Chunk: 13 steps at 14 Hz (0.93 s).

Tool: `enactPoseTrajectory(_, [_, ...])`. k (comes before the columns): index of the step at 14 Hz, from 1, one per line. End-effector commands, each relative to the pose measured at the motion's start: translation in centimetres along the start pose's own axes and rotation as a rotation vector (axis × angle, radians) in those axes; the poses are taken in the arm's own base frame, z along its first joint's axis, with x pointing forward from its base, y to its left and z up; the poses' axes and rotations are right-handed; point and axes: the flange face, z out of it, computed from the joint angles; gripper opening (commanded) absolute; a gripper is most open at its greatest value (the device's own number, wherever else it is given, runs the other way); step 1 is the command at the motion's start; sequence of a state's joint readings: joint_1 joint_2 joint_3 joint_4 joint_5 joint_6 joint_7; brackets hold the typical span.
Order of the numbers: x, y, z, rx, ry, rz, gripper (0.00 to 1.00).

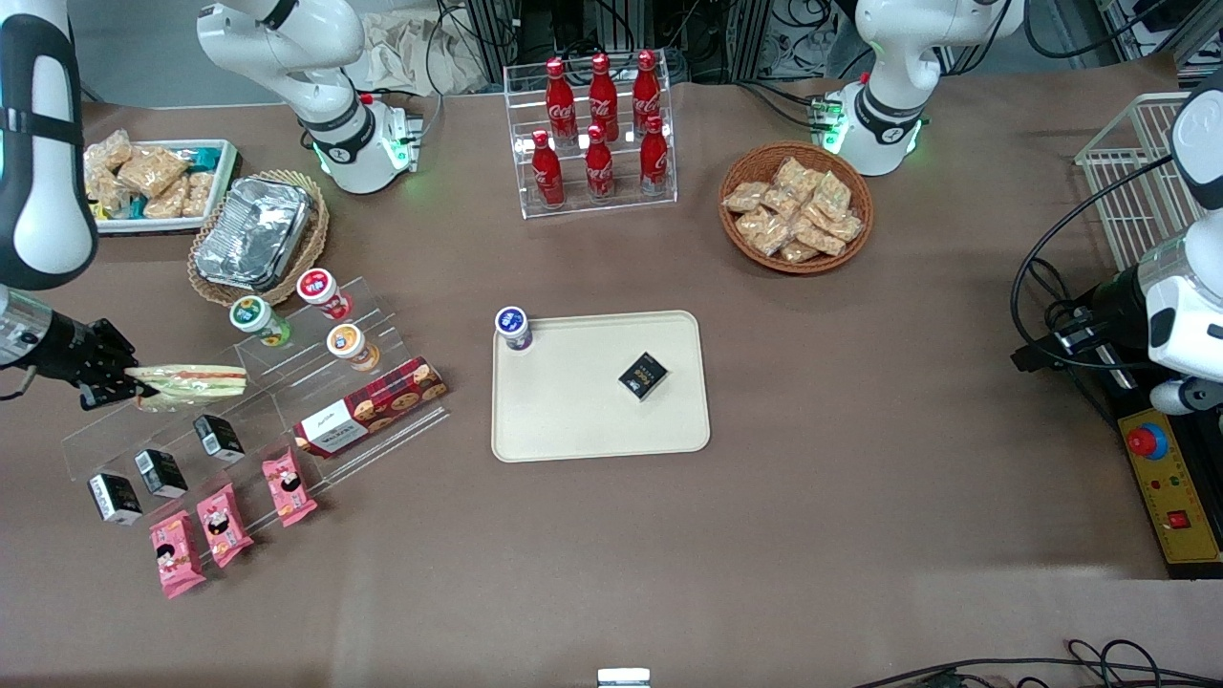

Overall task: Place sandwich on tray
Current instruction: 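Lift the sandwich off the rack with the right gripper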

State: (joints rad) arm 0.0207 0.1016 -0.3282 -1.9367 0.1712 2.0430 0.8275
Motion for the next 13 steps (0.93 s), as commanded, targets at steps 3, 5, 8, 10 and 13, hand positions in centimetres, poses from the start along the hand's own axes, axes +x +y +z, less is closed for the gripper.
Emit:
enactPoseTrajectory(3, [-0.8,-3.5,-7.1,0.020,-0.017,-0.156,0.21])
enactPoseTrajectory(5, [-4.4,-5.7,-8.3,0.011,-0.037,-0.227,0.18])
enactPoseTrajectory(8, [-9.2,-8.5,-10.0,0.027,-0.030,-0.317,0.18])
enactPoseTrajectory(10, [-12.7,-10.2,-10.7,0.034,-0.035,-0.371,0.17])
enactPoseTrajectory(13, [-17.1,-11.9,-10.7,0.030,-0.043,-0.330,0.16])
